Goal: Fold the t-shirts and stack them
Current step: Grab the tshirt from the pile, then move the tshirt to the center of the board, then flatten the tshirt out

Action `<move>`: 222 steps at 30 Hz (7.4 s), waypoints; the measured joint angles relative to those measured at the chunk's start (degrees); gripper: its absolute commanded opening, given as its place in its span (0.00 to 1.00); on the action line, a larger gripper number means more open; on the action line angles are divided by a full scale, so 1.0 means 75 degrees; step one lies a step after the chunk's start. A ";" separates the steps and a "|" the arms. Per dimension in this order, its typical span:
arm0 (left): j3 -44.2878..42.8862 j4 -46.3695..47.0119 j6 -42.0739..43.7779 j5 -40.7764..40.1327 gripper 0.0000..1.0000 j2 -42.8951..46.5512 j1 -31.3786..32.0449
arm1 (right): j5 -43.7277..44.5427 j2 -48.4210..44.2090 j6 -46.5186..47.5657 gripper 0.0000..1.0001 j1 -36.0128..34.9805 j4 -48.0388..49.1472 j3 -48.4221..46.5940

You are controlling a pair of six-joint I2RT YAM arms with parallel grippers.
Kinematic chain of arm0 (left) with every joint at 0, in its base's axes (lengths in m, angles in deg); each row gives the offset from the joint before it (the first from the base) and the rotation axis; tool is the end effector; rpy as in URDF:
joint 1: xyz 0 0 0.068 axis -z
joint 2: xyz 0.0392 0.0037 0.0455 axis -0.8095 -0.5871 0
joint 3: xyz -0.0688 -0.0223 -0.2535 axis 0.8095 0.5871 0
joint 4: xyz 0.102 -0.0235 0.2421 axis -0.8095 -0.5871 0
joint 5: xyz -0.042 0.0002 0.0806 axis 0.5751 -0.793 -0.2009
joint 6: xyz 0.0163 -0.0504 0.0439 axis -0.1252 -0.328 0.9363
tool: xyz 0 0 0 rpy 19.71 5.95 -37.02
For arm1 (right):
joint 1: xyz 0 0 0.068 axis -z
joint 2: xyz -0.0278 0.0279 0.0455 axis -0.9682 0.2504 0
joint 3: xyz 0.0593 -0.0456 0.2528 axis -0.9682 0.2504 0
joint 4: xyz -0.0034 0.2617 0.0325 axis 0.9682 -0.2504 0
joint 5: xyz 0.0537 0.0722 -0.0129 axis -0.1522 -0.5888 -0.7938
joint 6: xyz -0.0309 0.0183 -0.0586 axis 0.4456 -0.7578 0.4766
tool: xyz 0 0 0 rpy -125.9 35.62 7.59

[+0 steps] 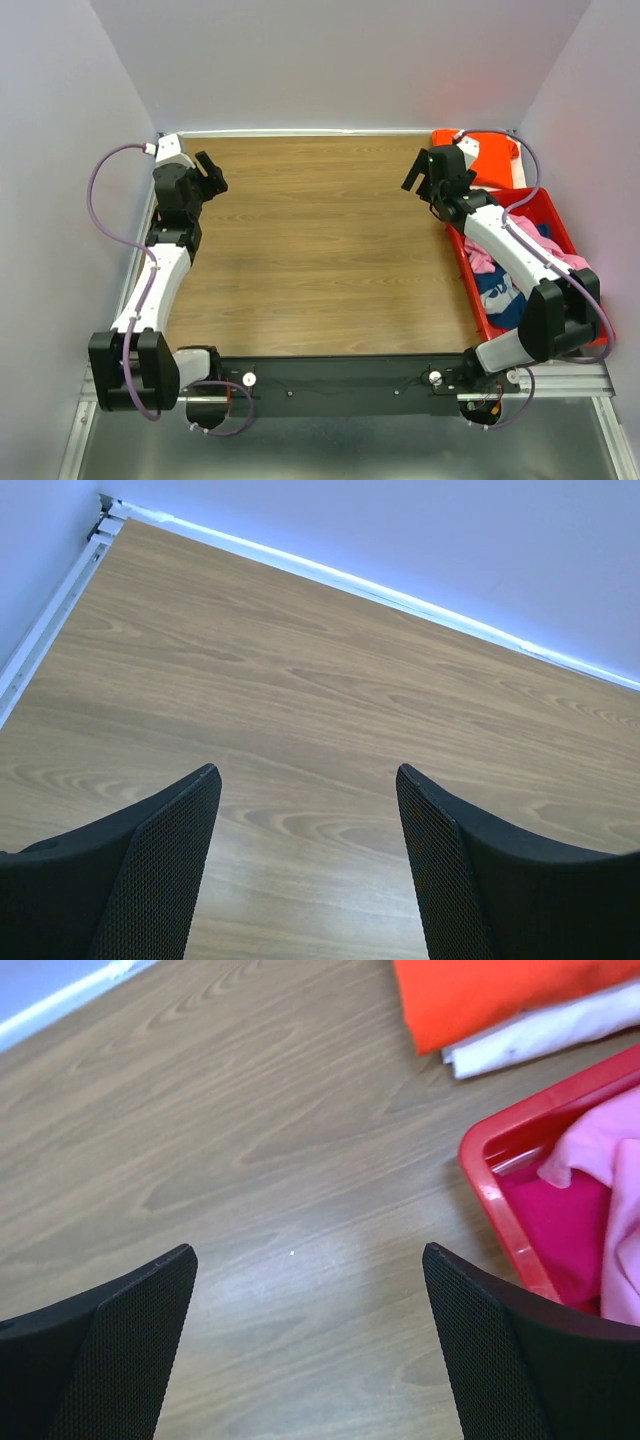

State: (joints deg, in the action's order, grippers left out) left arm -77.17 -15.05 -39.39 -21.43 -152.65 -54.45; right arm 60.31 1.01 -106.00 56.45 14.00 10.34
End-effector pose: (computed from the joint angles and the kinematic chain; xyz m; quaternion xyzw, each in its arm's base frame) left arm 0.3040 0.0063 0.3061 -0.1720 0.7584 -0.0869 0.6227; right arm 0.3398 0.0953 0.2773 0.1859 0.8545 0.0442 0.4829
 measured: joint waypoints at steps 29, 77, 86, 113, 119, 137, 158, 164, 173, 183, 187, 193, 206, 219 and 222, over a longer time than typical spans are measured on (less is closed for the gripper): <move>-0.0501 0.0691 0.0076 0.0358 0.75 -0.0833 0.0009 | 0.1285 -0.0286 -0.2894 1.00 0.3156 -0.2637 0.1078; -0.0338 0.0968 0.0128 0.0472 0.75 -0.0245 0.0009 | -0.2818 0.0950 0.1099 0.00 0.0283 0.0015 -0.5744; -0.0338 0.1023 0.0172 0.0463 0.75 -0.0239 0.0009 | -0.4316 0.2771 0.1428 0.01 -0.0749 0.0221 -0.8778; -0.0251 -0.0265 -0.0117 -0.0058 0.70 -0.2113 0.0009 | -0.2063 0.2809 0.1457 0.91 -0.0787 0.0259 -0.2436; -0.1107 -0.0609 -0.0093 0.0391 0.62 -0.3762 0.0233 | -0.2422 0.2967 0.1180 0.89 -0.0787 0.0082 -0.1988; -0.2288 -0.1600 0.0090 0.0318 0.53 -0.5421 0.0699 | -0.2658 0.2841 0.0662 0.88 -0.0787 -0.0029 -0.1113; -0.2416 -0.1542 0.0085 0.1046 0.26 -0.5709 0.0717 | -0.1888 0.2871 0.0192 0.69 -0.0393 -0.0854 -0.1032; -0.2413 -0.1545 0.0087 0.1128 0.24 -0.5724 0.0723 | -0.1918 0.3244 0.0184 0.58 -0.0315 -0.1099 -0.1032; -0.2413 -0.1545 0.0087 0.1224 0.21 -0.5735 0.0723 | -0.1996 0.3520 0.0189 0.52 -0.0315 -0.1469 -0.1049; -0.2413 -0.1550 0.0087 0.1250 0.03 -0.5738 0.0723 | -0.2037 0.3512 0.0178 0.06 -0.0306 -0.1696 -0.1049; -0.2413 -0.1553 0.0122 0.1358 0.00 -0.5738 0.0723 | -0.2165 0.3512 0.0111 0.00 -0.0306 -0.1772 -0.1049; -0.2652 -0.2002 0.0143 0.1757 0.00 -0.5735 0.0711 | -0.2250 0.3512 0.0146 0.00 -0.0242 -0.2565 -0.1632; -0.6796 -0.3165 -0.0303 0.3340 0.00 -0.4176 -0.1142 | -0.1635 0.3188 0.1035 0.00 0.1498 -0.3756 -0.7498; -0.5904 -0.2454 -0.1008 0.4246 0.00 -0.1620 -0.1842 | -0.1262 0.1716 0.1445 0.00 0.1157 -0.3060 -0.7772; -0.5761 -0.2369 -0.0994 0.4246 0.00 -0.1419 -0.1848 | -0.1411 0.1268 0.1457 0.01 0.1172 -0.2702 -0.7356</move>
State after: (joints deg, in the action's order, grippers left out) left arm -120.38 -32.81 -46.84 10.41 -163.30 -68.31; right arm 49.73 10.52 -95.07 65.24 -6.27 -44.83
